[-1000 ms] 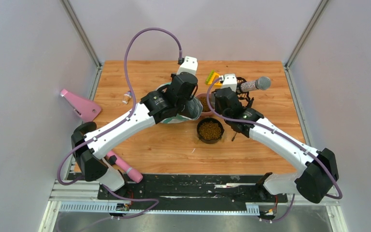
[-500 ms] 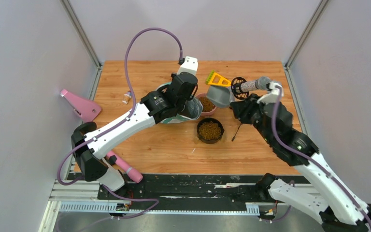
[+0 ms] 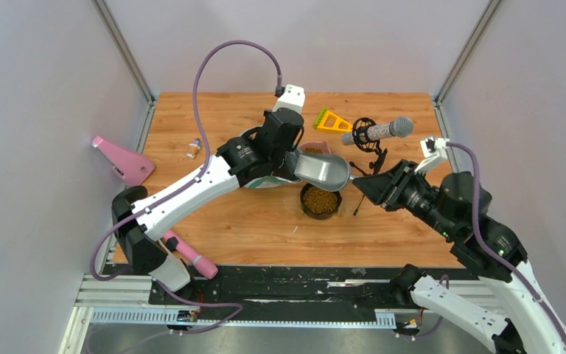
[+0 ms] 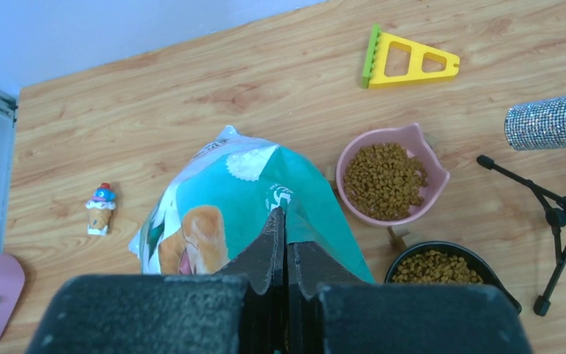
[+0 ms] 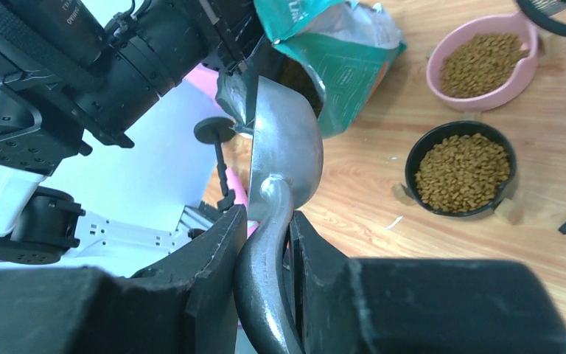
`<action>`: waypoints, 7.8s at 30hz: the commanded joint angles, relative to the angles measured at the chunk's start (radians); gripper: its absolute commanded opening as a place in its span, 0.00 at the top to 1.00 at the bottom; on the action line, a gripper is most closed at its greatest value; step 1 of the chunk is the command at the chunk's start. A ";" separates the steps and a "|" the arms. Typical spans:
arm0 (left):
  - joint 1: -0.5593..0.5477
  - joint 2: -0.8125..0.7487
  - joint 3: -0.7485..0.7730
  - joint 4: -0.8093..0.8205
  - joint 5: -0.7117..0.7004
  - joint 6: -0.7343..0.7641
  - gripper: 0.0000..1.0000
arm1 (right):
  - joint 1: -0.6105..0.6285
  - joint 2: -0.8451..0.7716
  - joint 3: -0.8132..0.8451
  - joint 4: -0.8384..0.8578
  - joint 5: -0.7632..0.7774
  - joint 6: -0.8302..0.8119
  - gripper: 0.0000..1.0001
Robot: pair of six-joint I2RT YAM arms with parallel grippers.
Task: Serve the pet food
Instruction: Collect the pet food from the pet food bag, then pour the pet food into the pet food bowl.
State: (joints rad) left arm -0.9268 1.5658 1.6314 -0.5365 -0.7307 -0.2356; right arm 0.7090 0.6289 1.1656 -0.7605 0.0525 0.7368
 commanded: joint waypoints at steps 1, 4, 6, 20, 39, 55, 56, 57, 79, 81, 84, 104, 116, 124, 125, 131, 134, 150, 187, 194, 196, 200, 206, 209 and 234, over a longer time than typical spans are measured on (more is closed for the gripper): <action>0.006 -0.018 0.073 0.096 0.001 -0.001 1.00 | -0.002 0.128 0.092 0.022 -0.112 -0.012 1.00; 0.007 -0.020 0.071 0.094 0.008 -0.003 1.00 | -0.002 0.235 0.148 0.022 -0.066 -0.014 1.00; 0.007 -0.024 0.067 0.095 0.021 -0.007 1.00 | -0.002 0.304 0.184 0.011 0.002 0.010 1.00; 0.008 -0.056 0.032 0.101 0.065 -0.034 1.00 | 0.238 0.770 0.434 -0.243 0.471 0.214 1.00; 0.006 -0.078 -0.009 0.107 0.091 -0.050 1.00 | 0.147 0.840 0.091 0.284 0.355 0.325 1.00; 0.007 -0.052 0.014 0.098 0.112 -0.057 1.00 | 0.073 0.590 -0.431 1.145 0.216 0.428 1.00; 0.007 -0.053 0.013 0.098 0.110 -0.057 1.00 | 0.073 0.580 -0.441 1.165 0.222 0.427 1.00; 0.007 -0.053 0.013 0.098 0.110 -0.057 1.00 | 0.073 0.568 -0.455 1.181 0.228 0.424 1.00; 0.007 -0.042 0.046 0.104 0.038 -0.019 1.00 | 0.073 0.058 -0.633 0.985 0.341 0.370 1.00; 0.007 -0.044 0.048 0.104 0.036 -0.022 1.00 | 0.073 0.026 -0.643 0.968 0.344 0.381 1.00; 0.007 -0.043 0.052 0.100 0.040 -0.023 1.00 | 0.072 -0.004 -0.653 0.951 0.330 0.398 1.00; 0.007 -0.043 0.067 0.071 0.060 -0.033 1.00 | 0.073 -0.211 -0.906 1.035 0.329 0.537 1.00; 0.007 -0.048 0.061 0.087 0.026 -0.020 1.00 | 0.073 -0.324 -0.713 0.668 0.311 0.512 1.00; 0.006 -0.048 0.059 0.105 -0.014 -0.004 1.00 | 0.073 -0.413 -0.589 0.476 0.302 0.431 1.00; 0.006 -0.047 0.062 0.103 -0.020 0.001 1.00 | 0.073 -0.422 -0.577 0.460 0.304 0.423 1.00; 0.013 -0.048 0.069 0.101 -0.058 0.015 1.00 | 0.073 -0.454 -0.529 0.369 0.347 0.412 1.00; 0.014 -0.054 0.072 0.101 -0.064 0.023 1.00 | 0.073 -0.452 -0.519 0.344 0.373 0.407 1.00; 0.050 -0.067 0.085 0.142 -0.032 0.072 1.00 | 0.073 0.000 -0.412 0.417 0.519 0.346 1.00; 0.061 -0.105 0.034 0.139 -0.018 0.064 1.00 | -0.095 0.474 -0.264 0.603 0.434 0.069 1.00; 0.062 -0.106 0.032 0.138 -0.016 0.059 1.00 | -0.096 0.535 -0.206 0.557 0.426 0.007 1.00; 0.062 -0.108 0.032 0.139 -0.016 0.059 1.00 | -0.095 0.545 -0.197 0.549 0.423 0.001 1.00; 0.062 -0.108 0.030 0.137 -0.017 0.059 1.00 | -0.096 0.558 -0.189 0.546 0.423 -0.009 1.00; 0.065 -0.109 0.027 0.138 -0.018 0.059 1.00 | -0.095 0.571 -0.178 0.532 0.431 -0.033 1.00; 0.064 -0.110 0.026 0.137 -0.021 0.059 1.00 | -0.095 0.575 -0.169 0.513 0.450 -0.049 1.00; 0.066 -0.110 0.025 0.135 -0.009 0.051 1.00 | -0.096 0.611 -0.114 0.493 0.542 -0.161 1.00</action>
State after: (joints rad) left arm -0.8669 1.5444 1.6310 -0.5125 -0.7071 -0.1738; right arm 0.6186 1.2304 0.9802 -0.3065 0.5644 0.6224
